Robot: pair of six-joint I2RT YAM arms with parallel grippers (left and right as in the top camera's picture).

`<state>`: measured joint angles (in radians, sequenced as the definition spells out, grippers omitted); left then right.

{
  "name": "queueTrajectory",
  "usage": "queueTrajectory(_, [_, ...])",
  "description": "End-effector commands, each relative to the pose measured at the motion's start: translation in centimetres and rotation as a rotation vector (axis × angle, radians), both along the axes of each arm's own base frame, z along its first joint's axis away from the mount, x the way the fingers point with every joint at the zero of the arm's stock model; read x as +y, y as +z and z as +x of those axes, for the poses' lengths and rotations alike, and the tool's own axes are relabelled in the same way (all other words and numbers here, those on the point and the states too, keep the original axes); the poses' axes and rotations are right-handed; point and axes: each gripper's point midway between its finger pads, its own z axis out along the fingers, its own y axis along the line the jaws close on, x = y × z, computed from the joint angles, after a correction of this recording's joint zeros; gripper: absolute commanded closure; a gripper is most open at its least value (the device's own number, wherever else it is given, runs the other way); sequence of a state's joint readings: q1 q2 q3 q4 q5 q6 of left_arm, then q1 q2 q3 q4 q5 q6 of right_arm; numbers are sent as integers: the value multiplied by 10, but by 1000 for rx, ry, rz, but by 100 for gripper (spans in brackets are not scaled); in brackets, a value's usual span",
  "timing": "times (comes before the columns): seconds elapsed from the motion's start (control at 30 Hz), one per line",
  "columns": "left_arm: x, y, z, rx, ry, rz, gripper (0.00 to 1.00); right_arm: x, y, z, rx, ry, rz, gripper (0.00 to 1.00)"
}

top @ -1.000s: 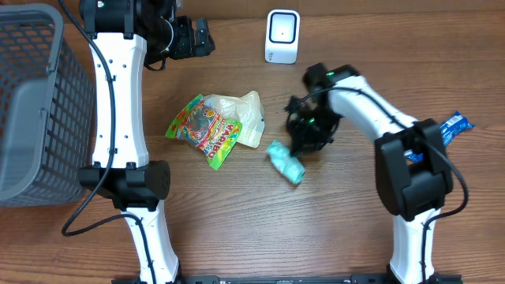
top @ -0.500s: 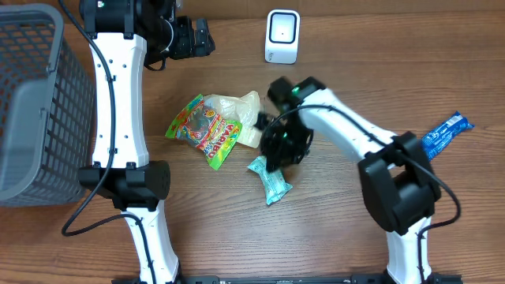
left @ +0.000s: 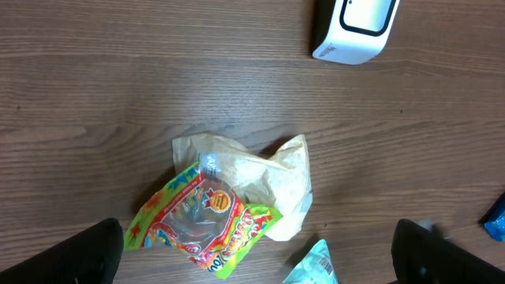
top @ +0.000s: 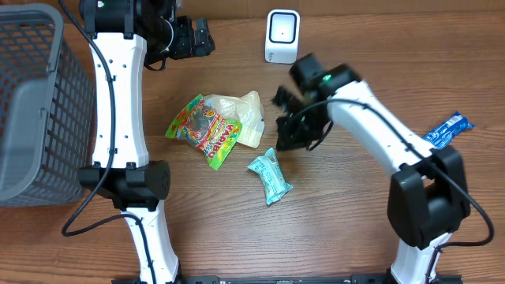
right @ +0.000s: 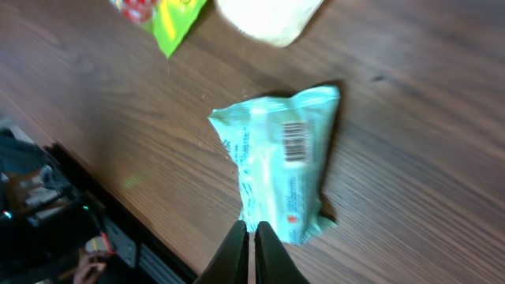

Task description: Scan the item barcode

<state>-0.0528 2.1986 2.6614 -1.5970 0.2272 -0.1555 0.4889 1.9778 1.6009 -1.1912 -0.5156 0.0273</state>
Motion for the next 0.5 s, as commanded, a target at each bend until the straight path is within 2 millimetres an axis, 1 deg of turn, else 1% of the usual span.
queueTrajectory(0.0, [-5,12,-5,-25,-7,-2,0,-1,-23,-15,29,15,-23,96])
queueTrajectory(0.17, [-5,12,-5,-25,-7,-2,0,-6,-57,-26,46,17,-32,96])
queueTrajectory(0.2, [-5,12,-5,-25,-7,-2,0,-8,-67,-29,56,18,-37,96])
queueTrajectory(0.3, [-5,12,-5,-25,-7,-2,0,-11,-83,-35,79,19,-49,96])
queueTrajectory(0.47, [-5,12,-5,-25,-7,-2,0,-11,-97,-46,103,28,-46,96])
